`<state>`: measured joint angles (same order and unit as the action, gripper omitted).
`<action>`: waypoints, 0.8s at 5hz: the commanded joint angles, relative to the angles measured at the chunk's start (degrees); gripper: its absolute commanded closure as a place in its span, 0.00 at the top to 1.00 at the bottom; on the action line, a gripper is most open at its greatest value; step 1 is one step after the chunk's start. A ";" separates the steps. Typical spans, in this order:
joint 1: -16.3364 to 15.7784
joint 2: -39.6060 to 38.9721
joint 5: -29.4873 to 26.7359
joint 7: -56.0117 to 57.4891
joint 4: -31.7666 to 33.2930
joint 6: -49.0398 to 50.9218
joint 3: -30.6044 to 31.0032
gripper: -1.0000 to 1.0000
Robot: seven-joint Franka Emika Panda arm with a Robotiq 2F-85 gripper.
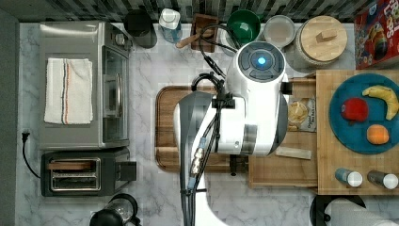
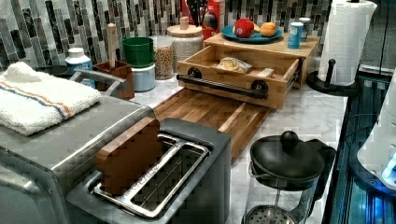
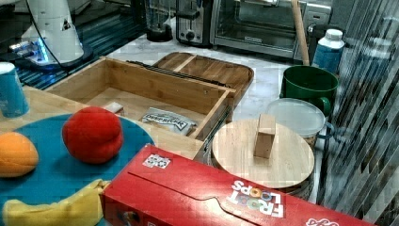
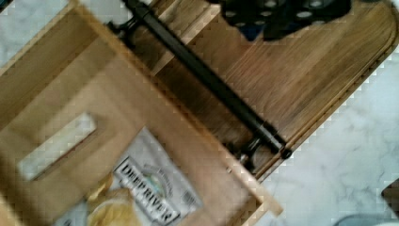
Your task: Close the drawer.
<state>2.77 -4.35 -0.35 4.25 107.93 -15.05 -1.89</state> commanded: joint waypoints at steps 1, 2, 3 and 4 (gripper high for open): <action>-1.19 -2.67 -5.13 9.27 -1.40 -0.22 3.06 1.00; -2.72 -3.12 -7.85 11.07 0.17 -1.44 4.46 1.00; -3.96 -1.32 -5.43 12.63 5.30 -6.17 6.54 1.00; -3.89 -0.51 -5.95 16.43 8.41 -8.12 7.84 1.00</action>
<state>3.25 -7.32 -5.83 14.93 112.97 -24.44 3.75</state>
